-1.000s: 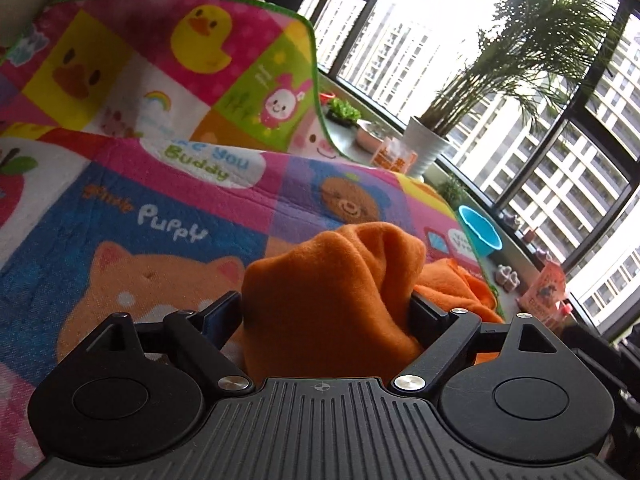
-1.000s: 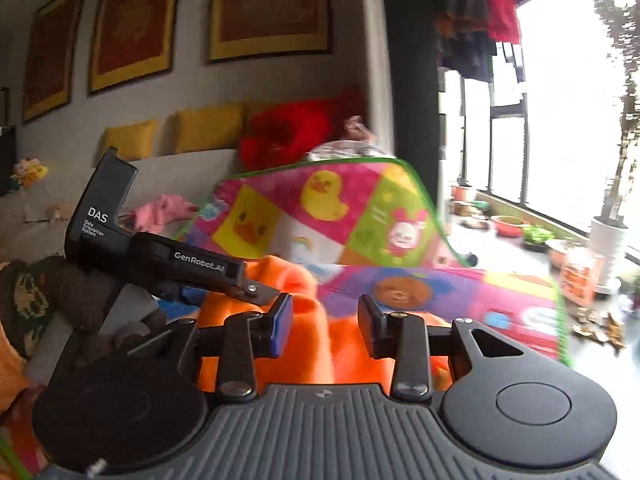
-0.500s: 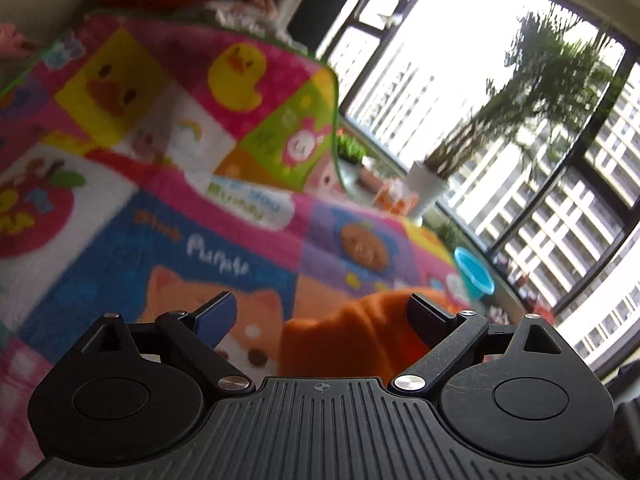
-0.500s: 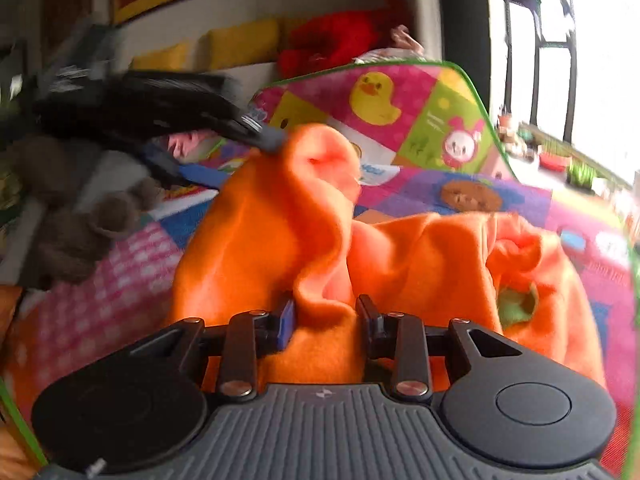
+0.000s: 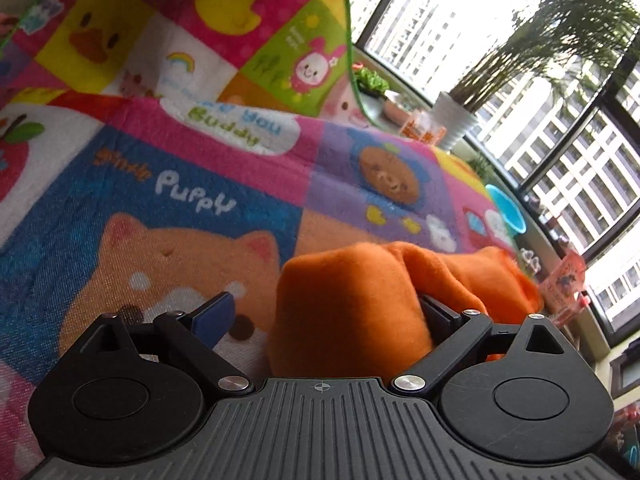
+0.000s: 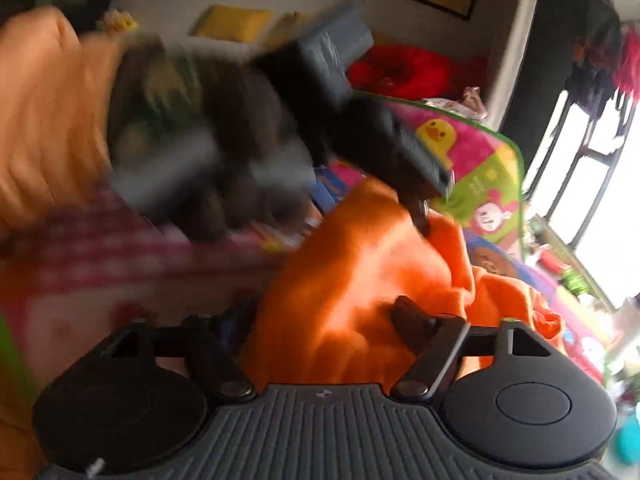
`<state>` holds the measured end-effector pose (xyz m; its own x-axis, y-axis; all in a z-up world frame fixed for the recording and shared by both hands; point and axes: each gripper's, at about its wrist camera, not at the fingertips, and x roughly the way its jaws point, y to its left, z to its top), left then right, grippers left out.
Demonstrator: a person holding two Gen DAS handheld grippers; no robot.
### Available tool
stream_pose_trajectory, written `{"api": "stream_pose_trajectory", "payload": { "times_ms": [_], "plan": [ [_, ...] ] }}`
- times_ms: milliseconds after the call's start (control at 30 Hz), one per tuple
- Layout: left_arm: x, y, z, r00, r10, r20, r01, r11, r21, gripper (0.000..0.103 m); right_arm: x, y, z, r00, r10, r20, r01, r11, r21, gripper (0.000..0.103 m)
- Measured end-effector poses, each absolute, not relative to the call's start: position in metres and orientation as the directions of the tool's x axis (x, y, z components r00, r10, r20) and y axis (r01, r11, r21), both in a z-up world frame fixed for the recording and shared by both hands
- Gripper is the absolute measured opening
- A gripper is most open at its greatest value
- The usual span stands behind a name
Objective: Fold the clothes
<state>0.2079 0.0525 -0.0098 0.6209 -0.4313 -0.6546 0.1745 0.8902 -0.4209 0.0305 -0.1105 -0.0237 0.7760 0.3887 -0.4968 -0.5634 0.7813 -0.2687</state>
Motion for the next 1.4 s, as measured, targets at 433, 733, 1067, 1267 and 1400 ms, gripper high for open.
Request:
{"api": "stream_pose_trajectory", "payload": {
  "times_ms": [433,733,1067,1267,1400],
  "plan": [
    [0.196,0.027,0.050,0.657,-0.559,-0.505,0.307,0.811,-0.498,0.097,0.082,-0.315,-0.010,0.896,0.254,-0.364,-0.051,0.873,0.485,0.034],
    [0.219,-0.043,0.009,0.489,-0.631,-0.602,0.358,0.775,-0.521,0.097,0.117,-0.389,-0.060,0.822,0.064,-0.567,0.177,0.916,0.361,0.037],
    [0.224,-0.045,-0.013,0.423,-0.737,-0.527,0.336,0.668,-0.664,0.097,0.131,-0.279,-0.041,0.802,0.161,-0.575,-0.129,0.987,0.096,0.023],
    [0.211,-0.002,-0.008,0.512,-0.668,-0.539,0.281,0.724,-0.630,0.098,0.140,-0.191,-0.026,0.752,0.285,-0.594,-0.336,0.941,0.026,0.022],
    [0.201,0.043,-0.004,0.594,-0.593,-0.543,0.222,0.770,-0.598,0.098,0.133,-0.148,-0.024,0.701,0.382,-0.602,-0.441,0.896,0.054,0.022]
  ]
}}
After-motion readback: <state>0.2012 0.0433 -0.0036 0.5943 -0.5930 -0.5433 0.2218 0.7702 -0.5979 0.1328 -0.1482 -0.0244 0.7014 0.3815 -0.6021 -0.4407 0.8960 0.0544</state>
